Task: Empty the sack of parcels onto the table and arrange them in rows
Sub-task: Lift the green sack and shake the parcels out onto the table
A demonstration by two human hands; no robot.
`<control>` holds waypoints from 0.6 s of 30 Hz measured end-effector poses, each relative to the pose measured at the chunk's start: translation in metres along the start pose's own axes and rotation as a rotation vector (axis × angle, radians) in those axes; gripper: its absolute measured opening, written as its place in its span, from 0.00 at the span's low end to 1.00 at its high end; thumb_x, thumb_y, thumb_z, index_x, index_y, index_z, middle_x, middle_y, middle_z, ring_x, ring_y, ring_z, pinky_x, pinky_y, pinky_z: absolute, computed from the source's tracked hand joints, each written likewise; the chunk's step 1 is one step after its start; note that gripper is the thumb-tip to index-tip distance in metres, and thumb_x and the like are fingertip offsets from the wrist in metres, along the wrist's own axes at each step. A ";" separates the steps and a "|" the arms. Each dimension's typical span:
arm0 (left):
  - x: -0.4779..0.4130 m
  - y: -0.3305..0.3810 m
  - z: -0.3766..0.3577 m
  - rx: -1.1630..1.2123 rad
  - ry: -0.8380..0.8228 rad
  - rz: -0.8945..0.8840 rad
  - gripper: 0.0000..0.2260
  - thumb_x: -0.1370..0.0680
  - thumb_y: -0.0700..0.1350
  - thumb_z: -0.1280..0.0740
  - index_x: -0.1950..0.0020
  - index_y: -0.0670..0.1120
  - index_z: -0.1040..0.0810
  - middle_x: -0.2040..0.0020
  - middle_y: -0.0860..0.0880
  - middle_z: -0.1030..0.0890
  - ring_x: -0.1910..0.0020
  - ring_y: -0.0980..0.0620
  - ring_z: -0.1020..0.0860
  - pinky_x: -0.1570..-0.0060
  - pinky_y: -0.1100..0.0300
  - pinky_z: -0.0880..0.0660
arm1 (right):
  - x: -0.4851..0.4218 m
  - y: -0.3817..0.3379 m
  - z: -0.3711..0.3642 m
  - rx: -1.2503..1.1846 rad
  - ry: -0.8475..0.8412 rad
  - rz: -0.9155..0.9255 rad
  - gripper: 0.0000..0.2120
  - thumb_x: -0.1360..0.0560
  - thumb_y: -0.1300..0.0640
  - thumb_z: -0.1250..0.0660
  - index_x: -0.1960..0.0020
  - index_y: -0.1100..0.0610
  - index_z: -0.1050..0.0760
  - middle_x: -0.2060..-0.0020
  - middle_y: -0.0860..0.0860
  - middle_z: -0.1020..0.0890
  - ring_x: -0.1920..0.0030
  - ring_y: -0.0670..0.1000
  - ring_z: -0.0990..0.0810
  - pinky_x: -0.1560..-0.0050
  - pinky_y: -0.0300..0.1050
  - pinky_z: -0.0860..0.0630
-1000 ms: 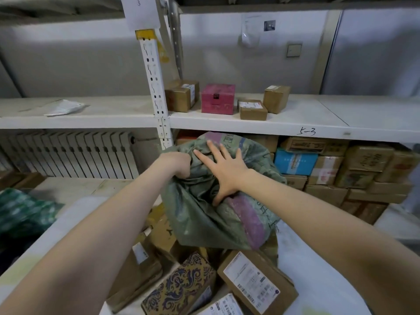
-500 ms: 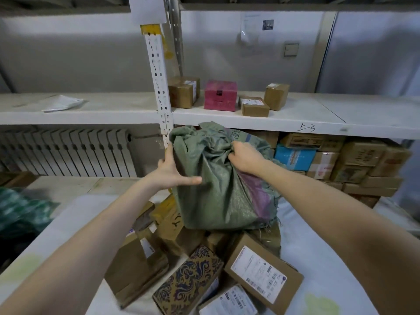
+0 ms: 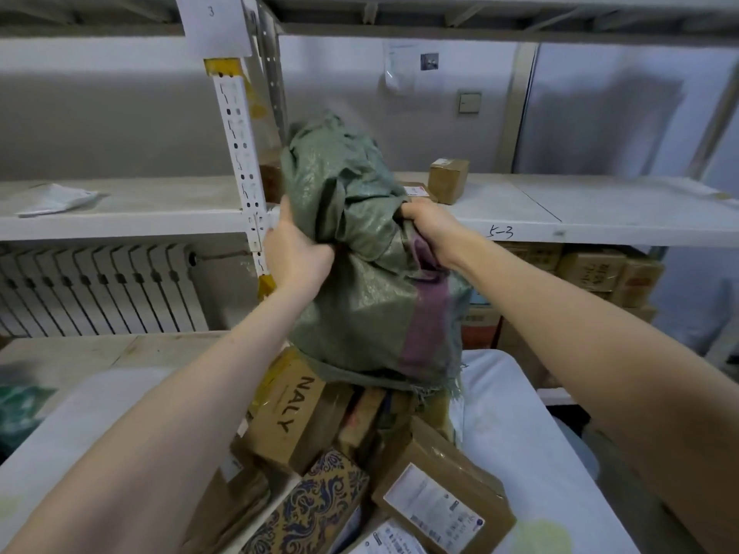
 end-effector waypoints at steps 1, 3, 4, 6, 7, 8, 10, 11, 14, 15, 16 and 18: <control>-0.005 0.009 0.002 0.026 0.016 -0.036 0.30 0.31 0.36 0.30 0.30 0.49 0.32 0.44 0.47 0.20 0.45 0.48 0.23 0.49 0.59 0.26 | 0.000 -0.004 0.001 -0.044 -0.010 0.019 0.10 0.22 0.67 0.43 0.53 0.58 0.24 0.63 0.53 0.16 0.59 0.52 0.17 0.53 0.45 0.21; -0.012 0.022 0.007 0.050 0.036 -0.112 0.30 0.32 0.35 0.33 0.32 0.50 0.31 0.48 0.49 0.19 0.49 0.47 0.23 0.51 0.54 0.23 | 0.003 -0.008 0.002 -0.113 -0.023 0.043 0.11 0.21 0.67 0.44 0.53 0.57 0.25 0.68 0.50 0.16 0.65 0.49 0.16 0.61 0.40 0.21; -0.014 0.023 0.007 0.037 0.029 -0.129 0.30 0.33 0.35 0.34 0.32 0.51 0.31 0.50 0.50 0.20 0.50 0.45 0.23 0.52 0.51 0.22 | 0.003 -0.007 0.003 -0.135 -0.020 0.041 0.11 0.21 0.67 0.44 0.51 0.58 0.24 0.68 0.50 0.15 0.65 0.48 0.16 0.63 0.39 0.20; -0.011 0.018 0.002 -0.039 -0.024 -0.123 0.31 0.33 0.35 0.35 0.31 0.51 0.33 0.53 0.50 0.21 0.54 0.45 0.23 0.56 0.51 0.22 | 0.000 0.005 0.006 -0.135 0.010 -0.007 0.11 0.20 0.64 0.44 0.42 0.60 0.25 0.57 0.55 0.15 0.57 0.52 0.16 0.54 0.44 0.19; -0.008 0.013 -0.002 -0.104 -0.075 -0.122 0.32 0.33 0.35 0.35 0.30 0.51 0.34 0.55 0.49 0.21 0.56 0.44 0.24 0.59 0.52 0.23 | -0.001 0.015 0.009 -0.088 0.034 -0.044 0.14 0.20 0.63 0.44 0.36 0.60 0.28 0.50 0.57 0.17 0.51 0.55 0.18 0.48 0.47 0.21; -0.003 0.007 -0.007 -0.197 -0.138 -0.135 0.31 0.33 0.35 0.35 0.30 0.50 0.33 0.57 0.48 0.22 0.57 0.43 0.24 0.60 0.53 0.25 | -0.002 0.027 0.011 -0.015 0.052 -0.071 0.16 0.19 0.62 0.44 0.32 0.60 0.30 0.43 0.58 0.19 0.45 0.55 0.20 0.42 0.50 0.23; 0.007 -0.006 -0.016 -0.412 -0.255 -0.202 0.28 0.31 0.37 0.34 0.31 0.47 0.32 0.61 0.48 0.25 0.56 0.39 0.22 0.60 0.54 0.27 | 0.001 0.047 0.016 0.273 0.108 -0.042 0.20 0.20 0.59 0.42 0.29 0.58 0.34 0.38 0.54 0.23 0.40 0.53 0.24 0.39 0.47 0.27; 0.010 -0.011 -0.020 -0.496 -0.290 -0.239 0.28 0.31 0.38 0.34 0.31 0.47 0.32 0.61 0.47 0.26 0.55 0.38 0.22 0.58 0.53 0.28 | 0.004 0.051 0.018 0.439 0.141 0.015 0.21 0.21 0.58 0.40 0.29 0.58 0.35 0.39 0.53 0.24 0.39 0.53 0.25 0.42 0.45 0.28; 0.010 -0.008 -0.025 -0.659 -0.349 -0.316 0.28 0.29 0.39 0.34 0.29 0.47 0.33 0.54 0.44 0.22 0.50 0.38 0.23 0.52 0.53 0.32 | 0.005 0.053 0.032 0.745 0.259 0.146 0.30 0.26 0.54 0.33 0.28 0.57 0.40 0.34 0.57 0.32 0.35 0.58 0.31 0.41 0.49 0.30; 0.008 -0.006 -0.024 -0.707 -0.360 -0.315 0.27 0.29 0.39 0.34 0.30 0.47 0.33 0.52 0.43 0.22 0.49 0.38 0.23 0.50 0.52 0.32 | 0.001 0.056 0.038 0.766 0.235 0.139 0.34 0.27 0.51 0.30 0.26 0.55 0.42 0.31 0.57 0.35 0.32 0.59 0.34 0.36 0.53 0.31; 0.005 -0.005 -0.021 -0.744 -0.363 -0.295 0.26 0.29 0.39 0.34 0.31 0.46 0.33 0.52 0.43 0.21 0.48 0.38 0.24 0.49 0.52 0.33 | -0.001 0.059 0.044 0.718 0.174 0.098 0.39 0.29 0.49 0.28 0.25 0.54 0.44 0.29 0.57 0.38 0.30 0.59 0.36 0.32 0.56 0.34; -0.002 -0.011 -0.013 -0.804 -0.348 -0.227 0.20 0.28 0.40 0.34 0.37 0.46 0.31 0.52 0.43 0.21 0.49 0.39 0.23 0.51 0.52 0.33 | -0.006 0.068 0.056 0.543 0.031 -0.051 0.45 0.32 0.46 0.25 0.23 0.52 0.46 0.26 0.56 0.42 0.28 0.58 0.39 0.29 0.57 0.36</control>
Point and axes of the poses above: each hand's wrist, its own x-axis away from the middle knuckle, its own z-axis out of the back of the hand, y = z × x, the point moved 4 cm from there along -x, towards the middle knuckle
